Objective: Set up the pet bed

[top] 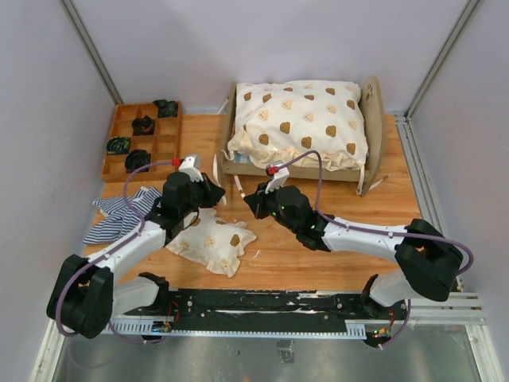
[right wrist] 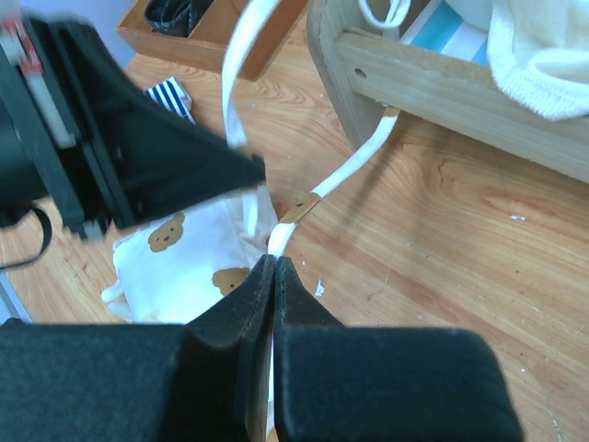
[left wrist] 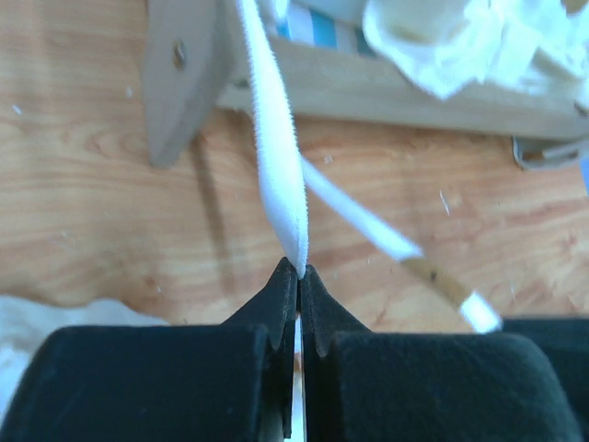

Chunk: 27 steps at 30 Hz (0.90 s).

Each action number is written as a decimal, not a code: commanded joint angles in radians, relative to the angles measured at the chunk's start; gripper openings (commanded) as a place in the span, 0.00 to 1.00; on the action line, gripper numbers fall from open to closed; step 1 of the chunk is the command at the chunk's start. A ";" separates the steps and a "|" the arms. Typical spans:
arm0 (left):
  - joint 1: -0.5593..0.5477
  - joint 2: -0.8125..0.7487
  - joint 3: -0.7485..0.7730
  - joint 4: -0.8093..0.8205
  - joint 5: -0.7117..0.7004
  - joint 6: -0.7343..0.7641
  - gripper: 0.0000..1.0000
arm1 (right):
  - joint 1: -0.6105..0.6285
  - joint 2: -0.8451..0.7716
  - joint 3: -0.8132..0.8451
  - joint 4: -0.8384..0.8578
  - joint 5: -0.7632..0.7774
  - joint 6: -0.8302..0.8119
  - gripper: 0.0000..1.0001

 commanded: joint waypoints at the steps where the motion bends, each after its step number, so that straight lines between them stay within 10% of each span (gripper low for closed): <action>1: -0.066 -0.065 -0.084 -0.037 0.034 -0.020 0.00 | -0.020 -0.043 0.050 -0.021 0.024 -0.034 0.00; 10: -0.197 -0.057 -0.192 0.055 0.056 -0.064 0.02 | -0.029 -0.061 0.082 -0.007 -0.049 -0.020 0.00; 17: -0.218 -0.117 -0.196 0.063 -0.017 -0.012 0.46 | -0.044 -0.032 0.129 -0.056 -0.090 -0.003 0.00; 27: -0.218 -0.228 -0.187 0.180 -0.137 0.250 0.56 | -0.077 0.015 0.163 -0.079 -0.172 0.068 0.00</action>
